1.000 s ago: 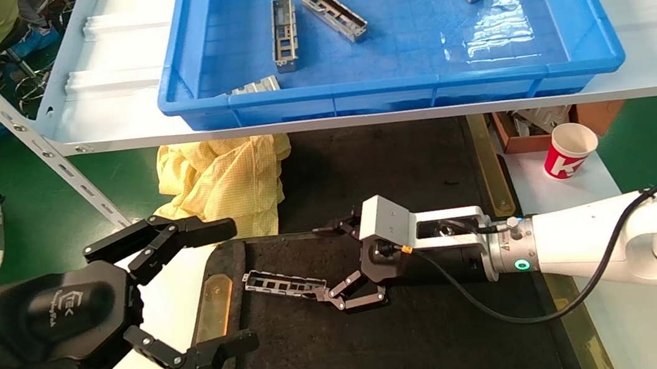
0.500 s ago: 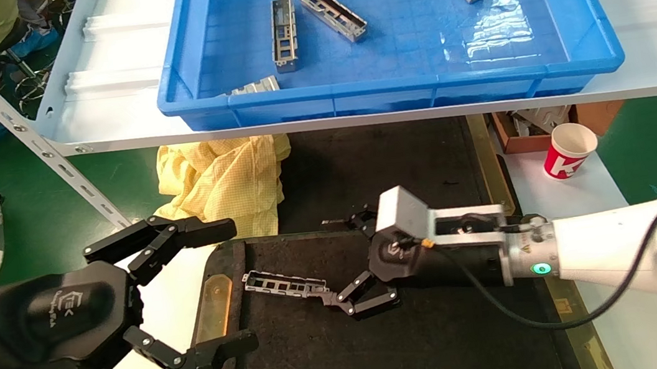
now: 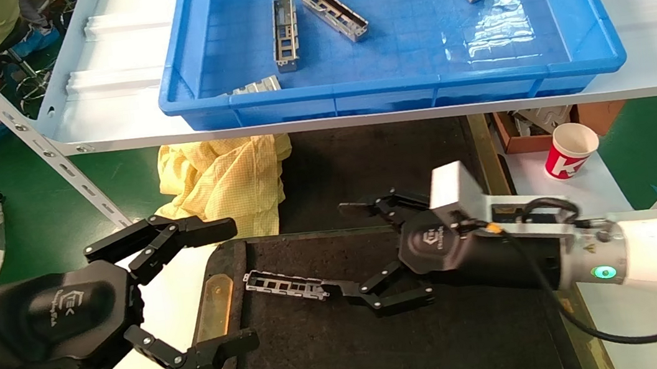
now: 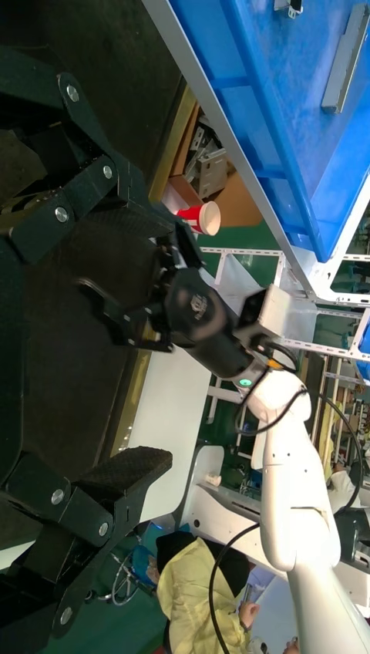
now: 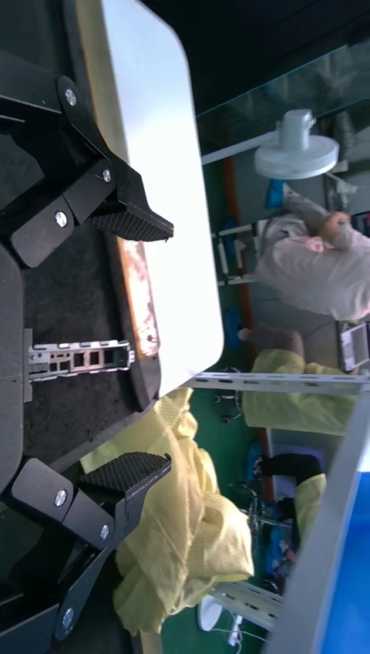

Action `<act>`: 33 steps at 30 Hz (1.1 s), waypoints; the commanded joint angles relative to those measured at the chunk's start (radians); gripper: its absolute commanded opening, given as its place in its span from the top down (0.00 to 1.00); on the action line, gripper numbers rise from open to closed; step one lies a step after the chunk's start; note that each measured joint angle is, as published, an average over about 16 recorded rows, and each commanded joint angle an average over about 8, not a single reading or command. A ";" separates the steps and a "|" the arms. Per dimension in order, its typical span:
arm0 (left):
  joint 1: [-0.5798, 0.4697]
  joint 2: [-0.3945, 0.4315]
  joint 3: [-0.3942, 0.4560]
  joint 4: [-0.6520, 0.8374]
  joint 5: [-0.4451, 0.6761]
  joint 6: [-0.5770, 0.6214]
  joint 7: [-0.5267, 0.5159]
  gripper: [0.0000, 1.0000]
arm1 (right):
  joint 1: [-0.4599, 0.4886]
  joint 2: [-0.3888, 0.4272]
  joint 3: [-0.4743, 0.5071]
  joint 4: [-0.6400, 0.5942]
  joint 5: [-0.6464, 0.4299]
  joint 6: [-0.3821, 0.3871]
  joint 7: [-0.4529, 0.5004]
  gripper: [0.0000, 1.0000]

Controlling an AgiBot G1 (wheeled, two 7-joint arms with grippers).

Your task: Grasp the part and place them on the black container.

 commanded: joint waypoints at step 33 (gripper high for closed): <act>0.000 0.000 0.000 0.000 0.000 0.000 0.000 0.00 | -0.261 0.375 0.415 0.615 0.028 -0.105 0.404 0.00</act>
